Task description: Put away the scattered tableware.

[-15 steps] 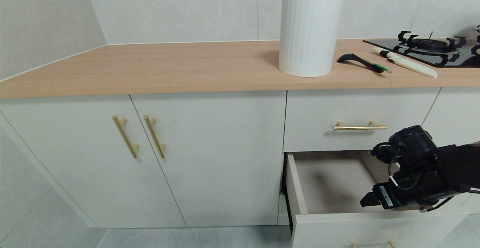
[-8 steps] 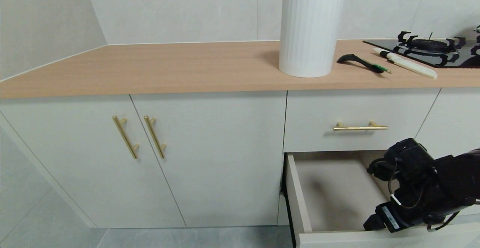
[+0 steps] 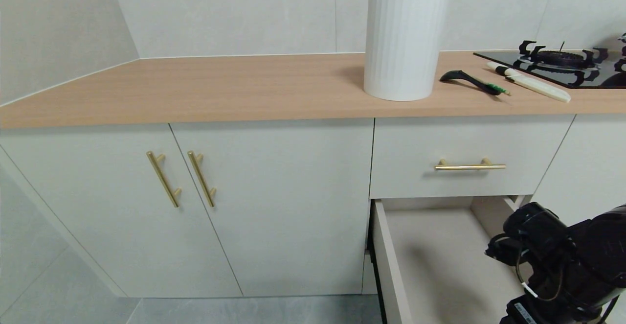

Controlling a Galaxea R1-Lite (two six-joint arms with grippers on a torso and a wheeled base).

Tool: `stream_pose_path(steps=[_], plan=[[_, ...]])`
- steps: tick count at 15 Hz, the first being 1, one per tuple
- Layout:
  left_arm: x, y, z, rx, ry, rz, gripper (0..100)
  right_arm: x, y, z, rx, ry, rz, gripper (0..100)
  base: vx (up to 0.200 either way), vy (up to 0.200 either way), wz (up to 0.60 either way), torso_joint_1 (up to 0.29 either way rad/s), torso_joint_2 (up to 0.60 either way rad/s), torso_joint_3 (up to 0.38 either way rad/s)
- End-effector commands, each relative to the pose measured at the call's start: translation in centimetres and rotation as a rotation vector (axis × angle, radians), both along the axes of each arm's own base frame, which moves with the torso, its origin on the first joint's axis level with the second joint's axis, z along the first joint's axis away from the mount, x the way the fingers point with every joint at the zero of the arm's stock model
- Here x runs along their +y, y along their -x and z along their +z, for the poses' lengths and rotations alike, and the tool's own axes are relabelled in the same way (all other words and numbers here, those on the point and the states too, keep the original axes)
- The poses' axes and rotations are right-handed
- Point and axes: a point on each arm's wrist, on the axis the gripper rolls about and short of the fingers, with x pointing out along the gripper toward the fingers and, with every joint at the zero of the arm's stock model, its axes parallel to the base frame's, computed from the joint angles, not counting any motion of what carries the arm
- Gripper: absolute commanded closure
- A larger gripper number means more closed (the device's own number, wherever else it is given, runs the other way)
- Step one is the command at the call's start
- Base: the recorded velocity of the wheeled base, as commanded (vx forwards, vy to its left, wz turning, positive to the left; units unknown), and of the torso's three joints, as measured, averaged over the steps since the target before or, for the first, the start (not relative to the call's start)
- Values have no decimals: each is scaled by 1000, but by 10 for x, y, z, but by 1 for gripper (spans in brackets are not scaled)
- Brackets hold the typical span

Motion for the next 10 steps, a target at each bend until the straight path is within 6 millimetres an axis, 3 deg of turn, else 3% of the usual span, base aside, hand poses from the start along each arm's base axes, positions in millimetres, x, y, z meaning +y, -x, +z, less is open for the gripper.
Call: stream_pose_path(steps=[1, 5, 6, 10], plan=[[0, 0, 0, 0, 0, 1, 0, 1, 0, 1, -3, 1, 5, 0, 0, 0, 0, 0, 0, 0], [0, 0, 0, 0, 0, 1, 0, 1, -1, 10, -46, -12, 3, 0, 0, 0, 0, 0, 0, 0], [0, 0, 0, -1, 0, 1, 0, 0, 3, 22, -96, -26, 4, 0, 0, 0, 0, 0, 0, 0], [0, 0, 0, 0, 0, 1, 0, -10, 36, 100, -461, -159, -6, 0, 0, 0, 0, 0, 0, 0]])
